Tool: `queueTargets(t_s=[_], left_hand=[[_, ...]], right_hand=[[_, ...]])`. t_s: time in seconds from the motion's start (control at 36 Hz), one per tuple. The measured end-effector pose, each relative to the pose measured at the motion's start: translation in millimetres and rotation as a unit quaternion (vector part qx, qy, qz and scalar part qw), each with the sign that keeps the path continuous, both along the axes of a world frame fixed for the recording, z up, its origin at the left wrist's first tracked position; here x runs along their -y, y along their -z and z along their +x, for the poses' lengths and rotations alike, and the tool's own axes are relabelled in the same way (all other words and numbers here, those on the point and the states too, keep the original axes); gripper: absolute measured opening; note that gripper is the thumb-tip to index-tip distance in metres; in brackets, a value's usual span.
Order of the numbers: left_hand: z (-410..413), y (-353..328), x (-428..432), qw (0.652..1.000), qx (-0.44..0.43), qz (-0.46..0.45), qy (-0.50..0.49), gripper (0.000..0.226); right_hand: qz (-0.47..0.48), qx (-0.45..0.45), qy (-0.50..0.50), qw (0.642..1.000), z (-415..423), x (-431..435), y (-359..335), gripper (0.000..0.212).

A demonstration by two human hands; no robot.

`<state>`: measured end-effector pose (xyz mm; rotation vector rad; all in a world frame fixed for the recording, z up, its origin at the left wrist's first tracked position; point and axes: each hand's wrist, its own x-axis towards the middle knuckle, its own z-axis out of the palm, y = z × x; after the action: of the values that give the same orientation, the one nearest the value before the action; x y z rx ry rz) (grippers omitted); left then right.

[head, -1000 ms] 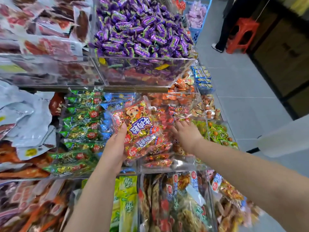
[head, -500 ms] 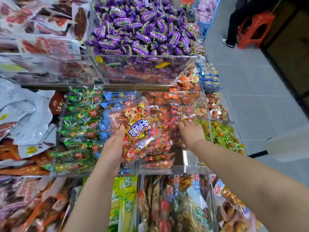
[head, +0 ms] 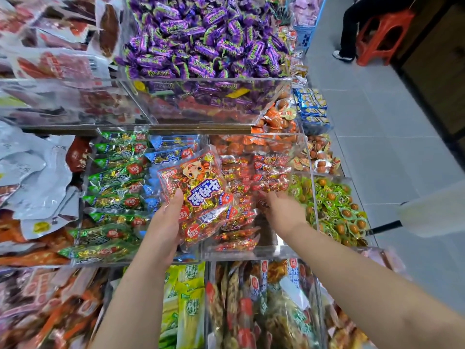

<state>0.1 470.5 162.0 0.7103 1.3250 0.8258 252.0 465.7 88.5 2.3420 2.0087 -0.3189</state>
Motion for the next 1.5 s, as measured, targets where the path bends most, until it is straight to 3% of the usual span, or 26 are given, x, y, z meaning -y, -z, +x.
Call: queueTargets(t_s=[0.06,0.31,0.39,0.44,0.5,0.56,0.61,0.64,0.67,0.72,0.78,0.83,0.89,0.94,1.03,1.08,1.19,1.31,1.42,1.5], left_hand=[[0,-1,0,1.000,0.004,0.000,0.005,0.035],[2,-10,2,1.000,0.027,-0.004,-0.002,0.033],[2,-13,4,0.998,0.054,0.011,0.002,0.041],[2,-15,6,0.997,0.071,0.018,0.002,0.046],[4,-17,6,0.996,0.087,0.014,0.015,0.054],[9,-18,7,0.995,0.088,0.018,0.052,0.056],[17,-18,8,0.993,0.063,0.036,0.090,0.048],[21,-18,9,0.993,0.044,0.039,0.107,0.049],[25,-17,10,0.991,0.026,0.040,0.123,0.054],[33,-16,12,0.988,0.008,0.036,0.147,0.059],[39,-13,13,0.988,0.002,0.031,0.151,0.049],[41,-12,13,0.989,-0.037,0.022,0.143,0.042],[41,-13,11,0.979,-0.105,0.026,0.172,0.062],[42,-13,11,0.967,-0.136,0.029,0.212,0.075],[42,-14,12,0.966,-0.110,0.040,0.230,0.047],[40,-16,12,0.969,-0.110,0.032,0.218,0.038],[34,-15,8,0.977,-0.150,0.003,0.149,0.075],[31,-14,7,0.988,-0.117,0.000,0.102,0.073],[29,-13,4,0.993,-0.106,0.012,0.053,0.072],[28,-9,4,0.995,-0.099,0.023,0.015,0.059]], right_hand=[[0.014,-0.010,-0.002,1.000,1,-3,2,0.044],[0.012,-0.032,-0.038,0.999,10,-4,17,0.038],[0.033,-0.087,-0.026,0.995,11,9,8,0.037],[0.079,-0.187,0.033,0.979,5,17,-10,0.026],[0.093,-0.362,0.103,0.922,-4,23,-38,0.009],[0.086,-0.541,0.157,0.822,-14,26,-68,0.006],[0.064,-0.655,0.183,0.730,-19,24,-91,0.023],[0.052,-0.671,0.181,0.717,-19,23,-101,0.039],[0.039,-0.657,0.168,0.734,-20,22,-108,0.055],[-0.001,-0.588,0.123,0.800,-20,23,-118,0.090],[-0.022,-0.493,0.079,0.866,-19,25,-122,0.115],[-0.003,-0.353,0.018,0.935,-16,30,-122,0.121],[0.056,-0.176,-0.103,0.977,-14,35,-120,0.119],[0.088,-0.089,-0.225,0.966,-13,37,-119,0.117],[0.059,-0.089,-0.280,0.954,-16,37,-117,0.108],[0.048,-0.105,-0.237,0.965,-16,37,-113,0.094],[0.046,-0.117,-0.147,0.981,-12,43,-98,0.052],[-0.064,-0.258,-0.022,0.964,-12,54,-80,0.055],[-0.130,-0.325,0.025,0.936,-3,63,-76,0.050],[-0.115,-0.329,0.051,0.936,13,68,-85,0.036]])
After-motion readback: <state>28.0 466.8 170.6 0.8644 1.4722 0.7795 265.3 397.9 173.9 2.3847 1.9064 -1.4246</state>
